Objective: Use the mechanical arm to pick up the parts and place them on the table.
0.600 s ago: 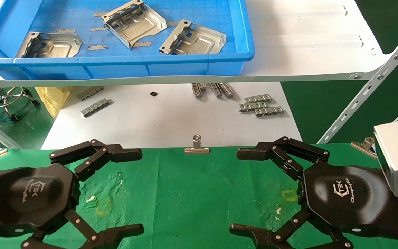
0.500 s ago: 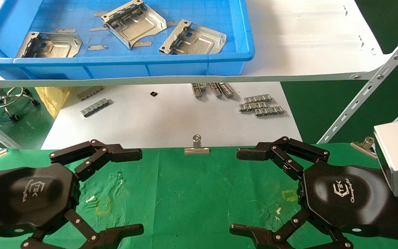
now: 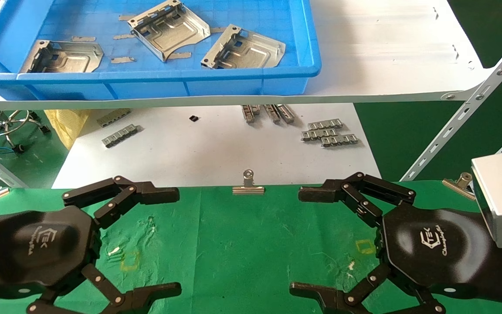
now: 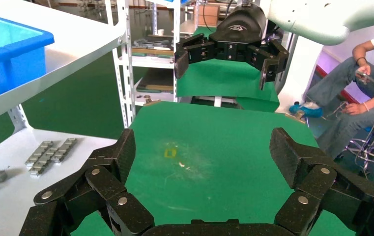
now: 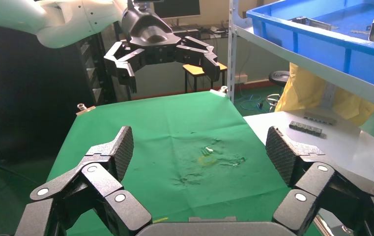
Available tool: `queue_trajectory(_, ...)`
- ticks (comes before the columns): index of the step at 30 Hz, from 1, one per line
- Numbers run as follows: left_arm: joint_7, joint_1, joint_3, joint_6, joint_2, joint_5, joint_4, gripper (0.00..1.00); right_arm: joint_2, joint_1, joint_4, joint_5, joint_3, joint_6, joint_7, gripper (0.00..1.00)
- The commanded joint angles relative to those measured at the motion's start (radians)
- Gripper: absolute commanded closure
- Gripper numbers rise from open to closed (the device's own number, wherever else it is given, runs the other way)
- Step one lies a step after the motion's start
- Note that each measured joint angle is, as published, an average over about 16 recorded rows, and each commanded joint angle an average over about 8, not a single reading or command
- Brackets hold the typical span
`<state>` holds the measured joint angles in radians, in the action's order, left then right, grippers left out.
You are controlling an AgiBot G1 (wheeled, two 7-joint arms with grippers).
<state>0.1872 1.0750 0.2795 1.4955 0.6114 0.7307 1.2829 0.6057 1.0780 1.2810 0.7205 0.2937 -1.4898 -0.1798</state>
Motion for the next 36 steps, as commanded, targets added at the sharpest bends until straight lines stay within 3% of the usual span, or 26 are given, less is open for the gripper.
queue_trajectory(1,0.0,0.0,0.0,0.0,0.0,0.0,0.0,0.0,0.0,0.0,0.0,0.0,0.0,0.0,0.0,0.0)
queue_trajectory(36,0.0,0.0,0.0,0.0,0.0,0.0,0.0,0.0,0.0,0.0,0.0,0.0,0.0,0.0,0.0,0.0)
